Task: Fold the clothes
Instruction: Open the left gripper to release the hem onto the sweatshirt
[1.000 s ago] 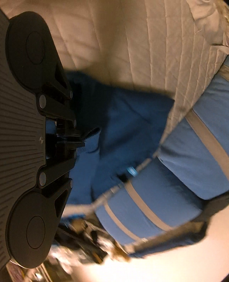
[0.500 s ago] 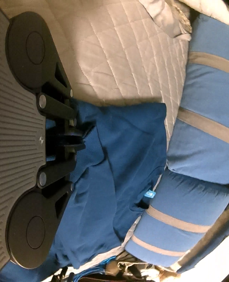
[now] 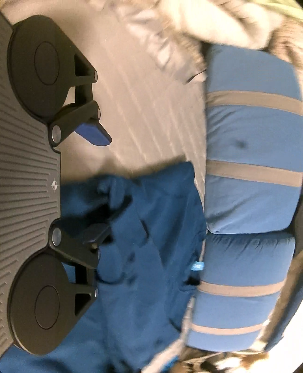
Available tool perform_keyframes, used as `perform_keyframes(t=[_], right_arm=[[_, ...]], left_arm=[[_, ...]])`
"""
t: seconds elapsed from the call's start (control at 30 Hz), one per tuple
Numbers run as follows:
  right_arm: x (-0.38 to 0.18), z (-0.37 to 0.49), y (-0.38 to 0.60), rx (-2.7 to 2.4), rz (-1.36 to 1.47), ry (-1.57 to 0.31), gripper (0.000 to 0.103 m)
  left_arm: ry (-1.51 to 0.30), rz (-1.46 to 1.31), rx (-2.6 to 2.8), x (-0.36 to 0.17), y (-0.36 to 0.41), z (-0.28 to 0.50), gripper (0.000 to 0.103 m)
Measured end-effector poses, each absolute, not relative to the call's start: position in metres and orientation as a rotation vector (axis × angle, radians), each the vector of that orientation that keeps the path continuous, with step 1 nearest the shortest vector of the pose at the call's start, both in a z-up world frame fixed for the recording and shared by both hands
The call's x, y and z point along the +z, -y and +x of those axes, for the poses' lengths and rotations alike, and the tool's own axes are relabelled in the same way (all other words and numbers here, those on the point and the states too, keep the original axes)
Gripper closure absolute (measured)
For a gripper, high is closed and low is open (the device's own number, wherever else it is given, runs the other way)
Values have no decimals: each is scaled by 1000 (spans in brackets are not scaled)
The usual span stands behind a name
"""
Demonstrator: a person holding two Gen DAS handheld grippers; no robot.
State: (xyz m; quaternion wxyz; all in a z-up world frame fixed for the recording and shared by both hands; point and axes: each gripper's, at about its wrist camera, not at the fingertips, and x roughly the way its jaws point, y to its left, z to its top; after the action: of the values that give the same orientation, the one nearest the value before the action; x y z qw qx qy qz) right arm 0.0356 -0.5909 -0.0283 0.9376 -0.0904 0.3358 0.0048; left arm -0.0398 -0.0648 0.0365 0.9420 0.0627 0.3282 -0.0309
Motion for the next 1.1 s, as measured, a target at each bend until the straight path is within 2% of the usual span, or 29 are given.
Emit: perform_keyframes(t=[0.1, 0.47, 0.83, 1.1], right_arm=[[-41, 40, 596, -43, -167, -704, 1], [-2, -10, 619, -28, -144, -633, 0], [49, -96, 665, 105, -122, -583, 0], [62, -146, 679, 204, -118, -590, 0]], left_arm=[[-629, 208, 12, 31, 64, -56, 28], [-739, 14, -11, 36, 34, -88, 28], [-694, -15, -100, 82, 17, -135, 28], [-663, -24, -209, 111, 2, -173, 28]])
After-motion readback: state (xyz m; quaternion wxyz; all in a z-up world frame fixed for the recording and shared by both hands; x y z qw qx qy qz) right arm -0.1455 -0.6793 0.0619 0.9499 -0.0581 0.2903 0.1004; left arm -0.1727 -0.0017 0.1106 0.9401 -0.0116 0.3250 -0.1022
